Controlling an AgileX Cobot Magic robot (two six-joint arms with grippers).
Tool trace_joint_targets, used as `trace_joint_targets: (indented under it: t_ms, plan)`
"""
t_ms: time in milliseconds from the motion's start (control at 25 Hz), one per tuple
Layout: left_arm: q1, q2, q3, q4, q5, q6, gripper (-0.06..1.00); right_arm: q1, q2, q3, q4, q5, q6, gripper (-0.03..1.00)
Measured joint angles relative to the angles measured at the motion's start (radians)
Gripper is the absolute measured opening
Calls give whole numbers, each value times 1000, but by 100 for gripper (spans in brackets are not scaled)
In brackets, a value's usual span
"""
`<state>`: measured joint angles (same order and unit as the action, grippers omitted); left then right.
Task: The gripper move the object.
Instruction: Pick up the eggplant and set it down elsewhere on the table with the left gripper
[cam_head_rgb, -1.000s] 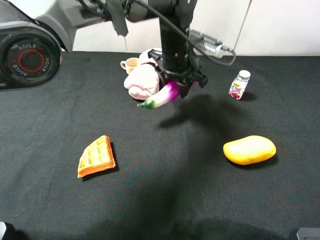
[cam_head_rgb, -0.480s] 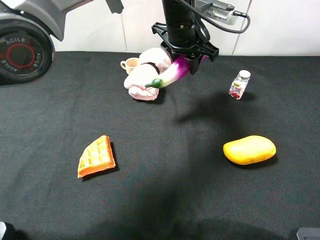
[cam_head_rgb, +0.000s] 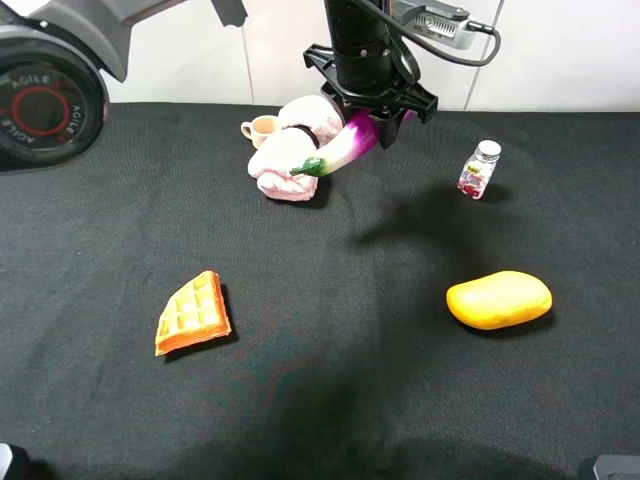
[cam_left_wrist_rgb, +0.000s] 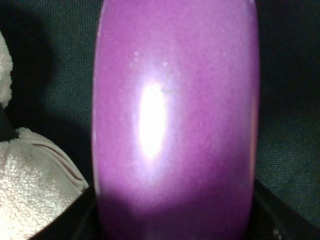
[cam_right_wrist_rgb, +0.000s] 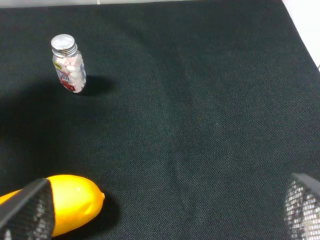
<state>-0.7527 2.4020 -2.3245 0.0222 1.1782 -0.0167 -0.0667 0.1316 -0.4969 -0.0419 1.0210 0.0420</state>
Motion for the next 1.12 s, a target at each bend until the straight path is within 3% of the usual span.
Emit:
trace_joint_targets:
  t_ms: [480,1120]
  plan:
    - [23,-33,3,26,0,0,55,0,0,0,0,0,0,69]
    - [75,-108,130,33,0,0,55,0,0,0,1,0,0,69]
